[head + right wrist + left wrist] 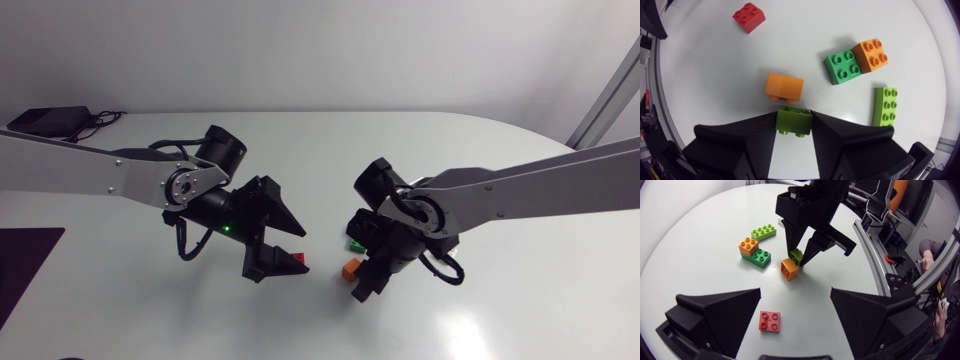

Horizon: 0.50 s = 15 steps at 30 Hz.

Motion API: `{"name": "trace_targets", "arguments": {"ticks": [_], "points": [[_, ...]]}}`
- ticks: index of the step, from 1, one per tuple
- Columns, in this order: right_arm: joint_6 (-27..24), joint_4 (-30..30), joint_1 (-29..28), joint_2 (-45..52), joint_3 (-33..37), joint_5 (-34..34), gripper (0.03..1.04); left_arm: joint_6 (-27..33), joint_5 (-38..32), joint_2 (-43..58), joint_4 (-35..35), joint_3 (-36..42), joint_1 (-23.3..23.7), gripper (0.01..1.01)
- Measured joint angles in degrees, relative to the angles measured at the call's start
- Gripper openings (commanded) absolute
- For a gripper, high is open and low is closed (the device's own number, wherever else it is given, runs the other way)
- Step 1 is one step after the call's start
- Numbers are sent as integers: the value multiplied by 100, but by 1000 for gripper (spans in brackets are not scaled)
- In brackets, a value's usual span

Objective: Separate the duplo bricks

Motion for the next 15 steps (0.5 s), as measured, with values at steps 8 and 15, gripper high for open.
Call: {"name": "trace_targets", "arguments": {"ticks": [8, 15], "points": [[-223, -481, -590, -490, -76, -4, 225, 0, -48, 0, 59, 0, 0, 975], [-752, -597, -1989, -879, 398, -166, 226, -2, -70, 0, 74, 0, 0, 975]]}}
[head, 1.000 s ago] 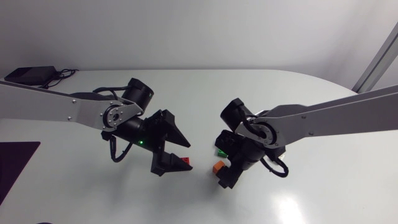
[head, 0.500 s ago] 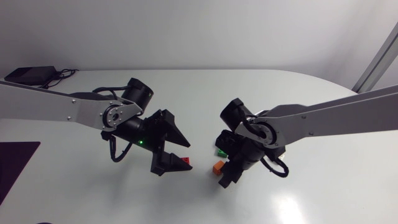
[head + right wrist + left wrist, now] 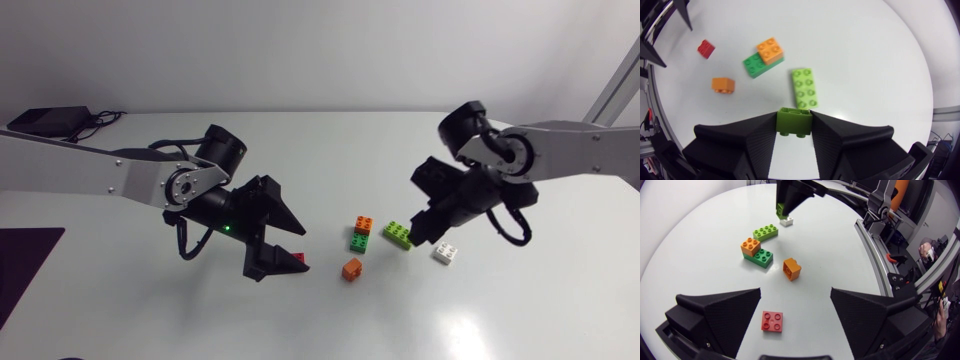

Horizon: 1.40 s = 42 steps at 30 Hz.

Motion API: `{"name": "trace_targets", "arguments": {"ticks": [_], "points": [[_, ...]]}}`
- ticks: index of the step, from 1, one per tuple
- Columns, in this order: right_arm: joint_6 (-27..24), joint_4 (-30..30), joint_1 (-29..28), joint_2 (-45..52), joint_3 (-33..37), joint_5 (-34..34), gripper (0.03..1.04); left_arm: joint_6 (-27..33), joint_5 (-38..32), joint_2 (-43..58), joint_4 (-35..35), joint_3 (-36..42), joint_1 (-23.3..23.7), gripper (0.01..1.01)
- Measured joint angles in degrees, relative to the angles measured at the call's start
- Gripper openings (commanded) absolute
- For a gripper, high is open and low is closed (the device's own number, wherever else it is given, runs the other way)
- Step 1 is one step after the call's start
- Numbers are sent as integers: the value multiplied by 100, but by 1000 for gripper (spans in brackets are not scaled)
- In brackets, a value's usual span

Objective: Separate the duplo bricks

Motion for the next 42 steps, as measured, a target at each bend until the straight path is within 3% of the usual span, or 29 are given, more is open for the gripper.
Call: {"name": "trace_targets", "arguments": {"ticks": [6, 21, 23, 25, 26, 29, 33, 38, 42], "points": [[-247, 479, -756, 619, 339, -146, 226, 0, -22, 0, 26, 0, -2, 975], [-264, 1180, -804, 1790, 684, -264, 249, -39, -79, 0, 52, 0, -24, 975], [-264, 1200, -804, 1827, 686, -267, 382, -39, -81, 0, 55, 0, -24, 975], [-267, 1200, -804, 1832, 686, -267, 664, -39, -81, 0, 57, 0, -28, 975], [-267, 1200, -804, 1832, 686, -264, 751, -39, -81, 0, 63, 0, -35, 975], [-264, 1191, -804, 1832, 702, -264, 889, -42, -85, 0, 76, 0, -68, 975], [-267, 1147, -802, 1829, 739, -264, 977, -42, -101, 0, 114, 0, -103, 975], [-273, 1086, -627, 1547, 734, -269, 984, -42, -103, 0, 122, 0, -103, 975], [-581, 1029, -345, 1091, 778, -595, 984, -42, -105, 0, 136, 0, -103, 975]]}}
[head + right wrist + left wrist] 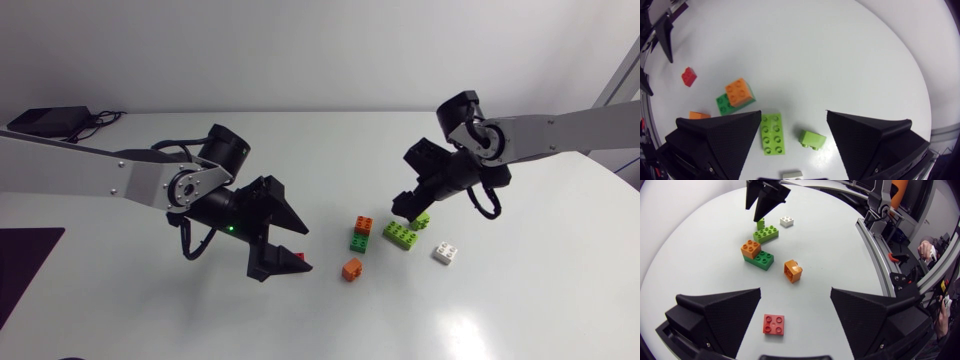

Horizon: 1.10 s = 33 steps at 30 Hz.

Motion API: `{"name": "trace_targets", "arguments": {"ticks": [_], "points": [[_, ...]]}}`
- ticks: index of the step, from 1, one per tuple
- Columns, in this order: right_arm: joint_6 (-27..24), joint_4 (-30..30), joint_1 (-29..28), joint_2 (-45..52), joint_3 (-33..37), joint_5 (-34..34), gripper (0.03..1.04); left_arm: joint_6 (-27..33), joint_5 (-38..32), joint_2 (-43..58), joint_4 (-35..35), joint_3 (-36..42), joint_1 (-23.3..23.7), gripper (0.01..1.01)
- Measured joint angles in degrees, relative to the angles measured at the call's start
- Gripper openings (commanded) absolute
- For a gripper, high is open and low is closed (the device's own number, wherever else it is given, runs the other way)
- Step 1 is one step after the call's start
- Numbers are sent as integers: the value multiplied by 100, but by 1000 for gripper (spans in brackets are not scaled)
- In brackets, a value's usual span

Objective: Separate the duplo bricks

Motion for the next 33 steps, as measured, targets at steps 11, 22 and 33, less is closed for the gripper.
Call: {"name": "trace_targets", "arguments": {"ticks": [11, 22, 33], "points": [[-1274, -737, 81, 415, 815, -887, 979, -2, -42, 0, 2, 0, -13, 975], [-1766, -955, 494, 955, 984, -1005, 961, -2, -90, 2, 87, 0, -39, 975], [-1888, -981, 612, 1143, 1001, -1003, 900, -2, -105, 17, 140, 0, -37, 975]]}}
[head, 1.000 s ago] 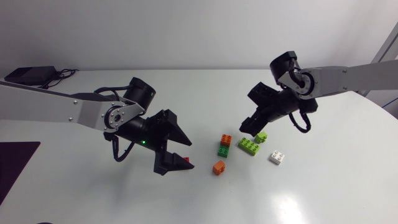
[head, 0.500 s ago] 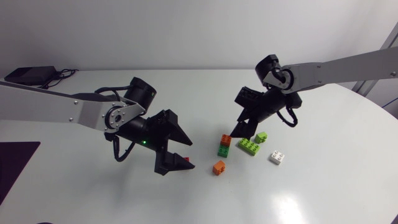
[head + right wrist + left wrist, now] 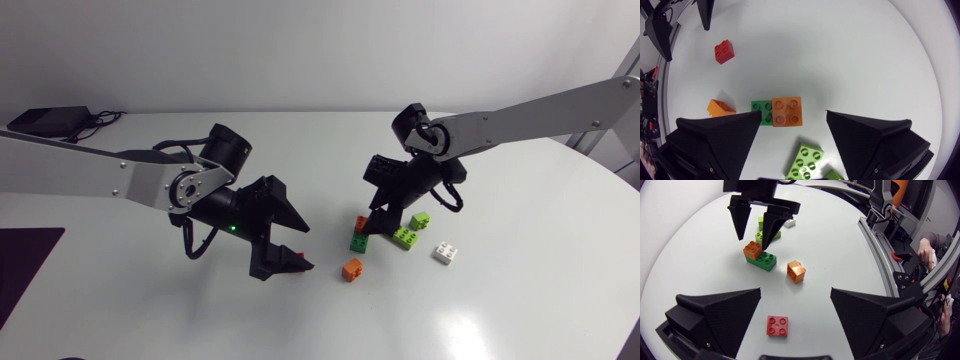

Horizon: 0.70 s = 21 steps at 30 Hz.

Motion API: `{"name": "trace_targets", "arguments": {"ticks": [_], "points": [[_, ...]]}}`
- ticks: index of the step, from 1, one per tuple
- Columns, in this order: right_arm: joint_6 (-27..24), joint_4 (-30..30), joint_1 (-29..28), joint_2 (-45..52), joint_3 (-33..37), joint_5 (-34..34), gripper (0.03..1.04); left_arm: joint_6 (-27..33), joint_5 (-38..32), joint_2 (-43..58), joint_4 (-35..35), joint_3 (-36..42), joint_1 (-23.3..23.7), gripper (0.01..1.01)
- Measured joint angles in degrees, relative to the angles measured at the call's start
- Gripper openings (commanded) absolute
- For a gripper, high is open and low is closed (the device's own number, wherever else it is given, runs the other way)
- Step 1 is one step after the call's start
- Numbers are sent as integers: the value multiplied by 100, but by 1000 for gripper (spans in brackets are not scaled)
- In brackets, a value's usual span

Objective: Separate the duplo bricks

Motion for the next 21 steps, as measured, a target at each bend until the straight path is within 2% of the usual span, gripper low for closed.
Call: {"name": "trace_targets", "arguments": {"ticks": [3, 5, 8, 14, 21], "points": [[0, -2, 37, 85, 11, 0, 890, -2, 0, 0, 9, 0, 0, 975], [0, -7, 57, 133, 37, 0, 815, 0, 0, 0, 11, 0, 0, 975], [0, -9, 90, 162, 46, 2, 651, -2, 0, 0, 17, -22, 0, 975], [0, -9, 94, 173, 48, 20, 259, -2, 0, 2, 37, -33, 0, 975], [-2, -13, 120, 199, 66, 85, 208, -107, -20, 79, 98, -33, -70, 975]]}}
